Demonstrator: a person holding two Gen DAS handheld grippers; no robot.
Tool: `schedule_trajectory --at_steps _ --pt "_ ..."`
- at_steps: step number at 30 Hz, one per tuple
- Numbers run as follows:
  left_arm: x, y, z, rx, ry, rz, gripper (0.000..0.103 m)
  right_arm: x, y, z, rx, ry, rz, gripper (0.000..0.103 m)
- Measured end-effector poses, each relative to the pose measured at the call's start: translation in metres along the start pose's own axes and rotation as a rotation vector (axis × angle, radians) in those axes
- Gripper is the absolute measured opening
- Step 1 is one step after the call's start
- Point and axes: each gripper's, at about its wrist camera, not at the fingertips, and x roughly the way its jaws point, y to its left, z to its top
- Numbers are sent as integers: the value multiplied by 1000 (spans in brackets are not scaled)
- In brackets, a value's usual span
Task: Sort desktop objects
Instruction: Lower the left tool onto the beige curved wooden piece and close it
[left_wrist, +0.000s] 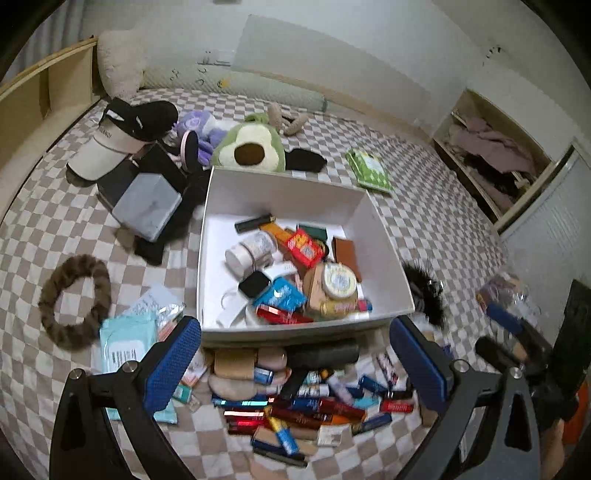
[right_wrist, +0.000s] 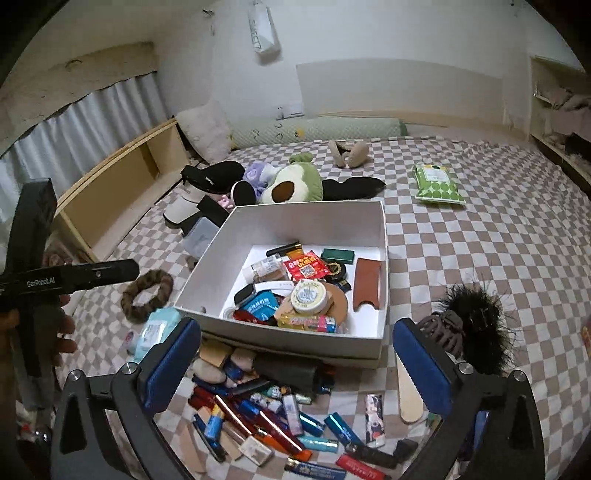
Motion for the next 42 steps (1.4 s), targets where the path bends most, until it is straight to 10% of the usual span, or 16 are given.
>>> schedule_trajectory --at_steps 21,42 --pt "43 -13 -133 431 192 125 103 18 -13 -99 -24 242 5 103" --pt "98 3 -207 614 341 -118 103 50 -4 -187 86 236 -56 103"
